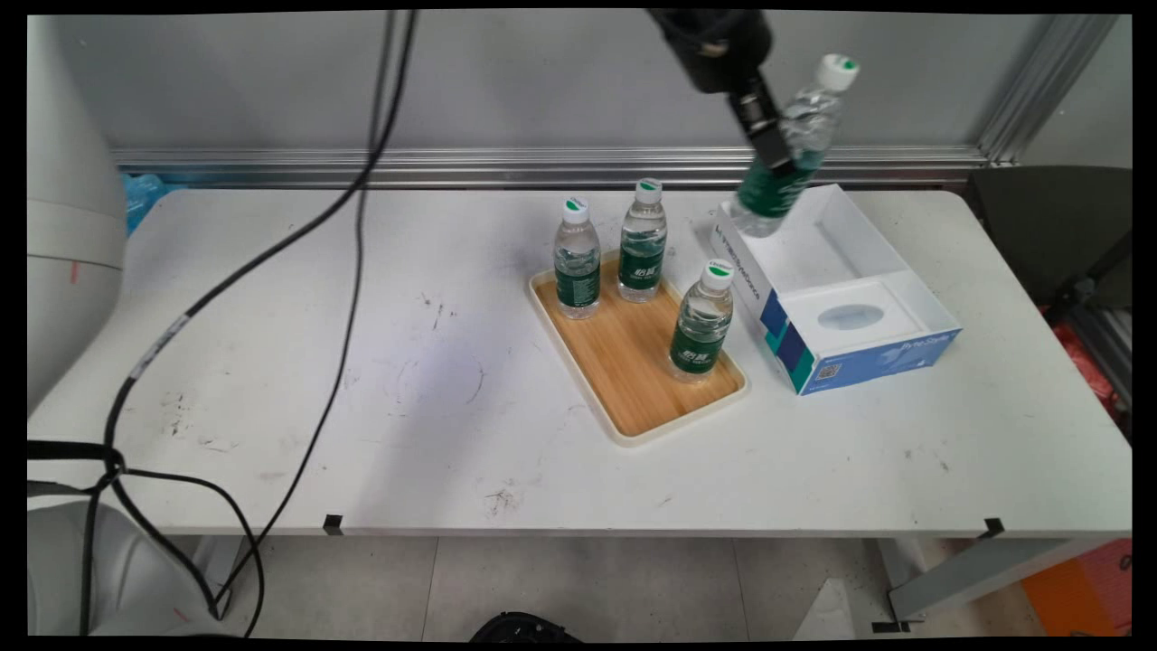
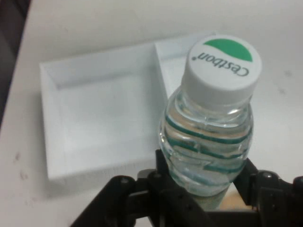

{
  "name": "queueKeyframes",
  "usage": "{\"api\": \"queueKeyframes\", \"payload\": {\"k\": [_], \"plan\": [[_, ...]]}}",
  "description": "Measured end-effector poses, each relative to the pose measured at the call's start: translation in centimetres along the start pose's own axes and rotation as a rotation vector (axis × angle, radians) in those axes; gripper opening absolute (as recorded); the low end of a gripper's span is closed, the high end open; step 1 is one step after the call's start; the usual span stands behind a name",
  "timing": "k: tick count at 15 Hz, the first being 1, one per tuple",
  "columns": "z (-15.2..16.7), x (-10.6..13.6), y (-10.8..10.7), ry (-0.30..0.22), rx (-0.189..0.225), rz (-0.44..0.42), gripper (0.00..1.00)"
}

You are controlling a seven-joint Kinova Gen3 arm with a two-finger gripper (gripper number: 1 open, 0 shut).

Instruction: Place the picked object on the tray

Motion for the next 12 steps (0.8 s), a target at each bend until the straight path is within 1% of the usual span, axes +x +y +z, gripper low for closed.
{"api": "queueKeyframes", "payload": {"k": [2,5,9,12], "plan": [[-1.2,-1.4,0.3,-0.021,-0.015,0.012,0.0],[-3.5,-4.2,0.9,-0.064,-0.039,0.027,0.0],[-5.7,-7.3,1.8,-0.112,-0.068,0.038,0.0],[-6.8,-9.3,2.6,-0.139,-0.097,0.055,0.0]]}}
